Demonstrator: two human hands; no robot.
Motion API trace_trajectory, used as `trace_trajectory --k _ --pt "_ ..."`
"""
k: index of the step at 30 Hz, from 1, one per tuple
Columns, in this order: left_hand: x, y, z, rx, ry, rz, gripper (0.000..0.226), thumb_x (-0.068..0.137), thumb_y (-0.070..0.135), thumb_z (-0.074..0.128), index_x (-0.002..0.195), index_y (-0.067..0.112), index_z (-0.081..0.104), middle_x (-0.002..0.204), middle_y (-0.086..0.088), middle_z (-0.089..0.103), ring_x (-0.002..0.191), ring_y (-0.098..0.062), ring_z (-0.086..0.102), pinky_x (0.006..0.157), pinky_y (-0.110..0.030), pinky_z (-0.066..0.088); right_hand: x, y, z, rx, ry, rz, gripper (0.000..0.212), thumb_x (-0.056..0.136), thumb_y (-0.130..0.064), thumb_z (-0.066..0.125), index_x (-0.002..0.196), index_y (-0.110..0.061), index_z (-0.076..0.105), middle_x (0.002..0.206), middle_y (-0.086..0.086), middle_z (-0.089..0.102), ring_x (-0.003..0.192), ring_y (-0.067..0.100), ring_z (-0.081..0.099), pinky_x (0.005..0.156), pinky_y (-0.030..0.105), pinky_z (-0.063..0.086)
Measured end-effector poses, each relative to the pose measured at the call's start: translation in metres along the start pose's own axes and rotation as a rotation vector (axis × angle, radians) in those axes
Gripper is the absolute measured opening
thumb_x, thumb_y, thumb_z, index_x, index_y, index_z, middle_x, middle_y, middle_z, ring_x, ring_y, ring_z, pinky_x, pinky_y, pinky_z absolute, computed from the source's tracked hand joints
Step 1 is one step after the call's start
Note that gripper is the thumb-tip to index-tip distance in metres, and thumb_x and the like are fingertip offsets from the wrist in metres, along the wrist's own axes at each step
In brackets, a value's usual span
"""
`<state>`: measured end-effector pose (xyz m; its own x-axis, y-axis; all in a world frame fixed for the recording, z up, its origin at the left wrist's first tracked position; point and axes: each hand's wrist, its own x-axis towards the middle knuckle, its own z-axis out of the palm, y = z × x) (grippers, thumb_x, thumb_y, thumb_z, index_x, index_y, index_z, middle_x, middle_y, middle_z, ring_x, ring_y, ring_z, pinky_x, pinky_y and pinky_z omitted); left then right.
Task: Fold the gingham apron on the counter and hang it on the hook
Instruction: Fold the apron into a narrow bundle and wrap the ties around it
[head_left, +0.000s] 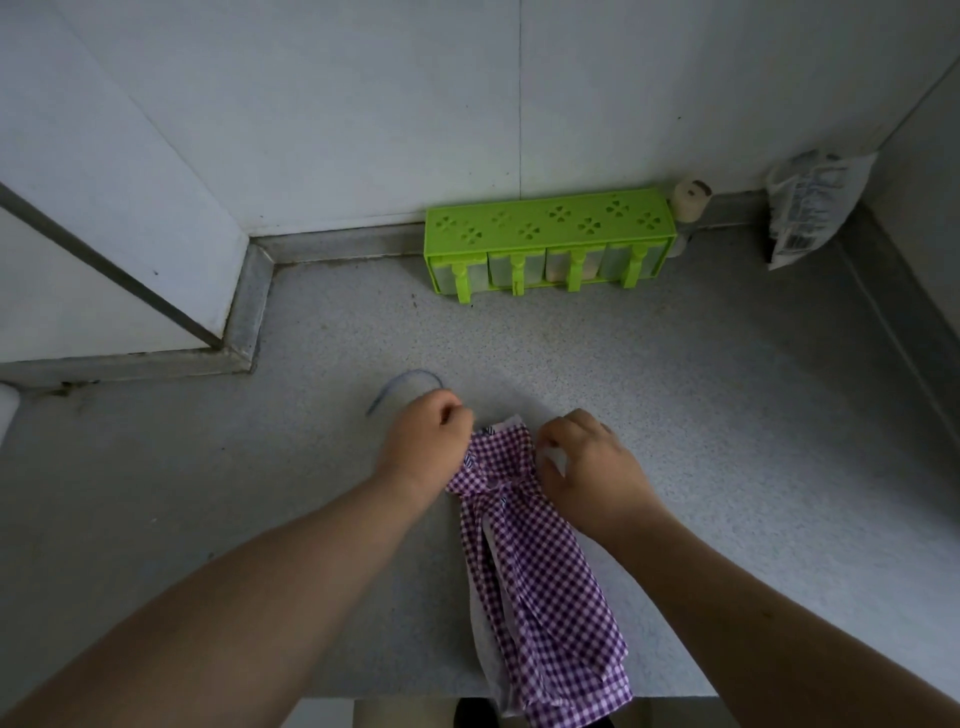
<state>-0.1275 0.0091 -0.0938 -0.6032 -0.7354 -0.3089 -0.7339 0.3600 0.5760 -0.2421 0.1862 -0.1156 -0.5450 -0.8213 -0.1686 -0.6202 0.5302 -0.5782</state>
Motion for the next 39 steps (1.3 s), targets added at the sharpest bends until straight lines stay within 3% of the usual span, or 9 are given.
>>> trace_trajectory --k 4,8,13,16,19,22,26,35,39 --pt "0.011 -0.044 -0.017 0.233 -0.267 -0.246 0.033 0.105 0.023 0.046 0.105 0.002 0.07 0.115 -0.023 0.072 0.103 -0.039 0.068 0.089 -0.043 0.055 0.02 -0.033 -0.003 -0.034 -0.067 -0.096 0.029 0.099 -0.039 0.051 0.126 -0.033 0.058 0.123 -0.012 0.056 0.111 0.01 0.054 0.098 0.032 0.049" --pt "0.006 -0.059 -0.003 -0.19 -0.345 -0.397 0.033 0.102 0.028 0.053 0.086 0.008 0.075 0.088 -0.021 0.076 0.068 -0.027 0.069 0.068 -0.033 0.053 0.038 -0.057 0.014 -0.085 -0.243 -0.06 0.043 0.093 -0.056 0.046 0.128 -0.033 0.057 0.121 -0.005 0.056 0.11 0.017 0.058 0.096 0.039 0.052" --pt "0.006 -0.046 0.008 -0.441 -0.319 -0.416 0.02 0.096 0.025 0.058 0.102 0.019 0.076 0.099 -0.011 0.076 0.084 -0.027 0.069 0.067 -0.034 0.058 0.048 -0.071 0.032 -0.167 -0.321 0.04 0.052 0.089 -0.066 0.045 0.128 -0.034 0.059 0.121 0.002 0.055 0.111 0.022 0.057 0.095 0.045 0.052" --pt "0.004 -0.047 0.011 -0.581 -0.321 -0.453 0.022 0.096 0.023 0.058 0.111 0.024 0.075 0.103 -0.01 0.078 0.09 -0.028 0.074 0.086 -0.05 0.063 0.049 -0.072 0.033 -0.117 -0.336 0.084 0.049 0.088 -0.067 0.047 0.126 -0.039 0.059 0.114 -0.002 0.055 0.106 0.019 0.058 0.094 0.044 0.051" --pt "-0.007 -0.042 0.003 -0.714 -0.351 -0.495 0.028 0.106 0.022 0.049 0.127 0.028 0.067 0.104 -0.01 0.077 0.082 -0.024 0.074 0.068 -0.04 0.065 0.047 -0.07 0.036 0.061 -0.33 0.118 0.028 0.089 -0.063 0.049 0.104 -0.044 0.064 0.101 -0.012 0.06 0.096 0.012 0.061 0.092 0.043 0.052" --pt "-0.017 -0.043 -0.005 -0.743 -0.389 -0.502 0.023 0.108 0.026 0.051 0.119 0.024 0.071 0.098 -0.01 0.076 0.087 -0.026 0.073 0.077 -0.04 0.065 0.04 -0.072 0.036 0.222 -0.304 0.146 0.022 0.098 -0.048 0.053 0.084 -0.038 0.067 0.087 -0.016 0.066 0.085 0.005 0.063 0.088 0.04 0.056" --pt "-0.026 -0.042 -0.014 -0.714 -0.429 -0.496 0.029 0.106 0.034 0.057 0.12 0.014 0.071 0.111 -0.016 0.077 0.105 -0.031 0.074 0.092 -0.042 0.063 0.026 -0.082 0.025 0.476 -0.258 0.211 0.019 0.103 -0.038 0.054 0.094 -0.031 0.069 0.094 -0.011 0.071 0.089 0.004 0.066 0.077 0.023 0.052" --pt "-0.059 -0.021 -0.064 -0.65 -0.217 -0.32 0.027 0.079 0.037 0.059 0.06 0.021 0.069 0.085 -0.008 0.072 0.092 -0.027 0.065 0.091 -0.044 0.052 -0.008 -0.106 -0.022 0.599 -0.127 0.263 0.027 0.106 -0.028 0.051 0.094 -0.021 0.074 0.091 -0.003 0.077 0.091 0.016 0.071 0.08 0.026 0.052" --pt "-0.088 -0.008 -0.1 -0.583 -0.124 -0.128 0.032 0.081 0.03 0.057 0.056 0.019 0.073 0.077 -0.007 0.076 0.083 -0.022 0.07 0.082 -0.036 0.05 -0.027 -0.126 -0.041 0.616 0.004 0.235 0.026 0.103 -0.024 0.057 0.085 -0.024 0.075 0.08 -0.008 0.077 0.084 0.008 0.07 0.081 0.025 0.05"
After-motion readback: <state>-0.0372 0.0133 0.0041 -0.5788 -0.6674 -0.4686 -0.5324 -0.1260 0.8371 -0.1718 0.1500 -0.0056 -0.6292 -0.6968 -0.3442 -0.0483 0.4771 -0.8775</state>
